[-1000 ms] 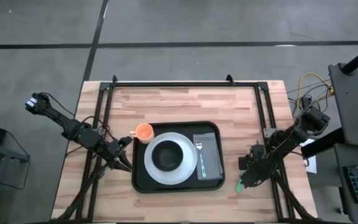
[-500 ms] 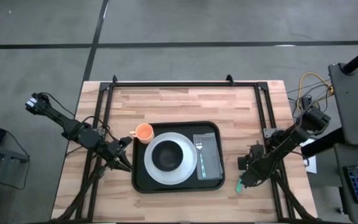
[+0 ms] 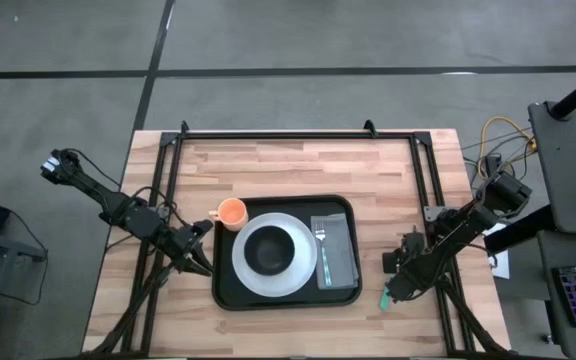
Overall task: Set up tray
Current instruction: Put the green knife on the gray napkin
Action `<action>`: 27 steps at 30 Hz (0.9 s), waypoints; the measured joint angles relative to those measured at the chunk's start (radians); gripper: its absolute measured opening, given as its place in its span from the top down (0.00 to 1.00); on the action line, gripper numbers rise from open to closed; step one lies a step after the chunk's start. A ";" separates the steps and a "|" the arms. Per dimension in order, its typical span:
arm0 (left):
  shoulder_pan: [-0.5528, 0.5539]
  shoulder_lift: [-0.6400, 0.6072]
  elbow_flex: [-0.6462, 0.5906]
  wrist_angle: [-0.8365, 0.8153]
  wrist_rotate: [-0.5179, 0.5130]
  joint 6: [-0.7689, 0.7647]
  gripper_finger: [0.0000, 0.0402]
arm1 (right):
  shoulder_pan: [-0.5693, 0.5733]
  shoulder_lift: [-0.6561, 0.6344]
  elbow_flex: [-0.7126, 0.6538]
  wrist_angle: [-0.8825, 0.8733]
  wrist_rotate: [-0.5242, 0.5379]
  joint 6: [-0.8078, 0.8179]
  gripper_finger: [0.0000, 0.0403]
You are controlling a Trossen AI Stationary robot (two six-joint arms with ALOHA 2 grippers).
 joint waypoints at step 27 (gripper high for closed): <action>0.000 0.000 -0.011 0.000 0.002 -0.020 0.94 | -0.001 0.003 0.002 0.008 0.059 0.009 0.85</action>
